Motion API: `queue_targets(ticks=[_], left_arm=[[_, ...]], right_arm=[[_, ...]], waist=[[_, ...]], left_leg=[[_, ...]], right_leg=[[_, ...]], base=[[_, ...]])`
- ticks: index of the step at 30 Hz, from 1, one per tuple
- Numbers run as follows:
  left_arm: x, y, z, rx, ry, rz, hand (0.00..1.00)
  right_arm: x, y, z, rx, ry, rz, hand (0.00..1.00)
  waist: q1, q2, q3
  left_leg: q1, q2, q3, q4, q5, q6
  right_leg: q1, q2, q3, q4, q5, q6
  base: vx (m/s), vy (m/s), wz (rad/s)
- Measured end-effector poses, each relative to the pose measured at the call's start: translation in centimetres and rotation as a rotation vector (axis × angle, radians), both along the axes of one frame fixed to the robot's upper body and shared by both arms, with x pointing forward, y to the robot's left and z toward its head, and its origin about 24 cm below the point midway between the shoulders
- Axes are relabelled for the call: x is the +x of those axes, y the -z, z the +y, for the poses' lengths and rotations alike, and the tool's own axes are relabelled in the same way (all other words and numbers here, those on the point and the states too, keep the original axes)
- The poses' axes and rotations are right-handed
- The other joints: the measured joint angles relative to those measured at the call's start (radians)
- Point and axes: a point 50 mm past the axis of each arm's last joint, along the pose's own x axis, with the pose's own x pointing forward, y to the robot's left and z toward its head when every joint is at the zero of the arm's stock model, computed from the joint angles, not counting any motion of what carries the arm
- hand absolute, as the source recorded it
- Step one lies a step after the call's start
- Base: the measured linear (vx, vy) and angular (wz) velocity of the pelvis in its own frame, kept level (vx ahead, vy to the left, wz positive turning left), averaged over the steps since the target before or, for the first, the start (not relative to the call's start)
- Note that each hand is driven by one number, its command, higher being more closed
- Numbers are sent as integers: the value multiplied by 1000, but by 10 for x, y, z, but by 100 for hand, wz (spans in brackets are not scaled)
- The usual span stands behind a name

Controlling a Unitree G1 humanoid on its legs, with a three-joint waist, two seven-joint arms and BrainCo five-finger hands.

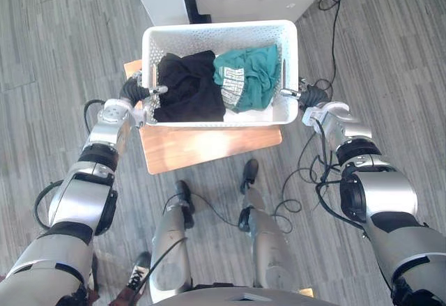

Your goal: Pick up the laundry basket with both hands and put the clothes into the washing machine.

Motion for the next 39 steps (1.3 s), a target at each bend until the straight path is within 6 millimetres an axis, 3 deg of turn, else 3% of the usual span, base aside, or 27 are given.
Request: queue_targets(ticks=[9,21,31,32,38,39], left_arm=[[1,3,-8,-56,-9,7,0],[1,7,-7,33,-4,46,0],[1,6,-1,-54,-85,40,0],[1,6,0,-54,-85,41,100],[1,2,5,-64,-110,37,100],[1,2,8,-58,-121,39,100]], right_arm=[[-4,10,-2,-89,-44,58,0],[-3,4,-3,-176,-58,48,0],[1,2,8,-171,-48,22,0],[1,2,8,-172,-48,22,0],[2,-5,9,-262,-63,9,0],[3,-7,9,-279,-65,5,100]], waist=[[-4,0,0],[-6,0,0],[-22,0,0],[-22,0,0],[-23,0,0],[-23,0,0]], left_leg=[[-12,-8,-7,2,0,2],[-19,-7,-7,6,-2,4],[-18,-6,-4,7,-1,4],[-18,-6,-4,7,-1,4],[-30,-6,-2,7,-1,4],[-37,-6,-2,9,-1,4]], right_leg=[[-4,-7,1,0,4,5],[-9,-8,3,0,4,6],[-11,-6,7,0,5,7],[-12,-6,7,0,5,7],[-27,-6,10,0,7,10],[-33,-6,10,0,8,10]], base=[[2,28,2],[0,0,0],[0,0,0],[0,0,0],[0,0,0],[0,0,0]])
